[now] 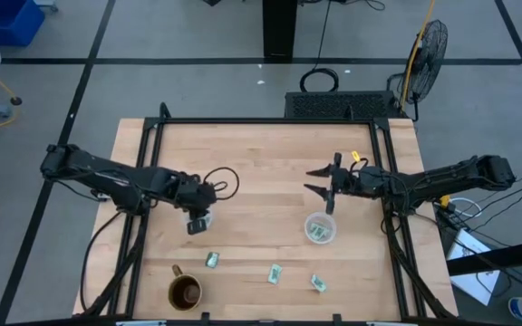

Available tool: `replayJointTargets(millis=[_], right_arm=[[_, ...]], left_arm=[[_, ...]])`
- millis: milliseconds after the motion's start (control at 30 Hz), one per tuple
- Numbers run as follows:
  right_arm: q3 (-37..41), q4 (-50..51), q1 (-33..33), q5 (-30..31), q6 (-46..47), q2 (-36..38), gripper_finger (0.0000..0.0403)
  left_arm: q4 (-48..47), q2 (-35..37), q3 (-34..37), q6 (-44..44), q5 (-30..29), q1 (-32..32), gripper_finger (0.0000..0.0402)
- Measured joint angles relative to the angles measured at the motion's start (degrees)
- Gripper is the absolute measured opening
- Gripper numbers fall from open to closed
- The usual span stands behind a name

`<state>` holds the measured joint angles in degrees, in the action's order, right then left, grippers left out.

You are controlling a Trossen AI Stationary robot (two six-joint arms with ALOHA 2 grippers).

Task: Pick and place Stevia / Truvia into bins
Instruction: Put the light green stevia packet into the right transparent container

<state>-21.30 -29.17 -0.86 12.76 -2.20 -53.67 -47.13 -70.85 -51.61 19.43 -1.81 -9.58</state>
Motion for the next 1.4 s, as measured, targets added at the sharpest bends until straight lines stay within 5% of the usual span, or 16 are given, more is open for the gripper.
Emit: replayJointTargets(millis=[200, 367, 667, 867, 1067, 1400], right_arm=[[0.0, 0.4, 0.0, 0.5, 0.0, 0.0, 0.0171], [0.0, 0.7, 0.0, 0.5, 0.0, 0.0, 0.0171], [-3.0, 1.8, -2.7, -1.0, -2.9, -0.2, 0.0181], [-16.5, 13.3, -8.2, -0.9, -10.5, -2.4, 0.0194], [-28.4, 25.4, -13.9, -0.9, -3.2, -11.8, 0.0196], [-33.3, 37.0, -21.9, -2.3, 3.1, -24.4, 0.0196]], left_arm=[[9.3, -1.4, -0.2, -16.0, 8.2, -2.0, 0.0062], [10.1, -5.6, -0.1, -15.9, 9.1, -2.4, 0.0056], [10.9, -9.1, 0.0, -18.5, 0.6, -1.9, 0.0056], [11.5, -8.4, -0.5, -21.9, -0.3, -0.4, 0.0056], [11.3, -8.5, -0.5, -22.2, -2.8, 0.7, 0.0056], [11.1, -8.5, -0.5, -24.5, -4.8, 0.7, 0.0056]])
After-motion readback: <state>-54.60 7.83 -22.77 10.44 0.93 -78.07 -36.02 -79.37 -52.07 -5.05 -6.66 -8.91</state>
